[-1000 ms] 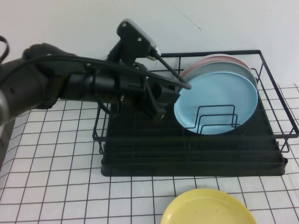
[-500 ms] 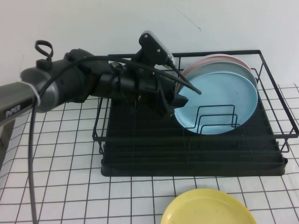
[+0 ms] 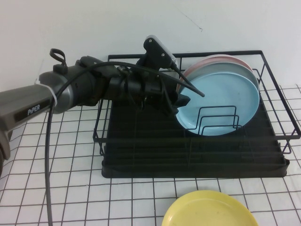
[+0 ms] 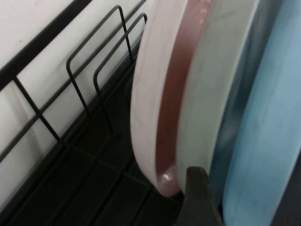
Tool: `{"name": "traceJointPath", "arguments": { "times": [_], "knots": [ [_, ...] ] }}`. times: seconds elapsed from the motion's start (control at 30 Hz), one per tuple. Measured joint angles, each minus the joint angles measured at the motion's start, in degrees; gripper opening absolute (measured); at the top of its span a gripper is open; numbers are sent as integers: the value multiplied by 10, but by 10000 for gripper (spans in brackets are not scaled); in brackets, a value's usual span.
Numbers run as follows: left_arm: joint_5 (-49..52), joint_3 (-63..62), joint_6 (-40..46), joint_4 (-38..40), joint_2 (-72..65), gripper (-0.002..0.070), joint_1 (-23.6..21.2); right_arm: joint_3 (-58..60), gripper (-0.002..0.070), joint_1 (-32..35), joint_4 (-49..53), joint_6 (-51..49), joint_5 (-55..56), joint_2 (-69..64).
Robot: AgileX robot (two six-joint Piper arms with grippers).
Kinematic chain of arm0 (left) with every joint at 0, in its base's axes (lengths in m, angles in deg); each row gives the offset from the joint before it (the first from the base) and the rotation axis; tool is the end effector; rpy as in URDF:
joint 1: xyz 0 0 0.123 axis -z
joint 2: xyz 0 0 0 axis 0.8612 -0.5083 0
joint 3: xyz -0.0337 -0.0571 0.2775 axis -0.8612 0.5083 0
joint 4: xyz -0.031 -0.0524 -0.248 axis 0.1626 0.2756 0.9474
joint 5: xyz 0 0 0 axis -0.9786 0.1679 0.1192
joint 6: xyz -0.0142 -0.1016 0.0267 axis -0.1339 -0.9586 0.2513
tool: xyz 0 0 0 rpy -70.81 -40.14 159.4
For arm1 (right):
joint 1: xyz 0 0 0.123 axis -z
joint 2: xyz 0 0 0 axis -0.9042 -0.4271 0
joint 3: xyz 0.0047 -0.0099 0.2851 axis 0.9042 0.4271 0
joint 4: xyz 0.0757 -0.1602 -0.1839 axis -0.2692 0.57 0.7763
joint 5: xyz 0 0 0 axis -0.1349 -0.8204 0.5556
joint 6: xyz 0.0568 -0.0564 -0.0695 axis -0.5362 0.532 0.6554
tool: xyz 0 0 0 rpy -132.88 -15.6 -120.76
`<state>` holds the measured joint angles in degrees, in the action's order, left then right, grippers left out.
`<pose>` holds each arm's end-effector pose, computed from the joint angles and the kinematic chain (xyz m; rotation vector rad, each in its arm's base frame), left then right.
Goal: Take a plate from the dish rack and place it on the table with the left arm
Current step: Grasp the plate from the shelf
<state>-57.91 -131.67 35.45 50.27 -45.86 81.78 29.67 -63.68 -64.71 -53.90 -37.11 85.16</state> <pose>0.4204 -0.2261 0.2344 1.0370 1.8401 -0.5307 0.0709 0.0006 0.1714 -0.1060 1.8395 -0.0805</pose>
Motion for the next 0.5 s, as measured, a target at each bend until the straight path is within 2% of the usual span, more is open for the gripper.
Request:
{"name": "traceJointPath", "arguments": {
  "times": [0.5],
  "knots": [
    [-8, -5, 67, 97, -27, 432, 0, 0, -1, 0, 0, 0, 0, 0]
  ]
}}
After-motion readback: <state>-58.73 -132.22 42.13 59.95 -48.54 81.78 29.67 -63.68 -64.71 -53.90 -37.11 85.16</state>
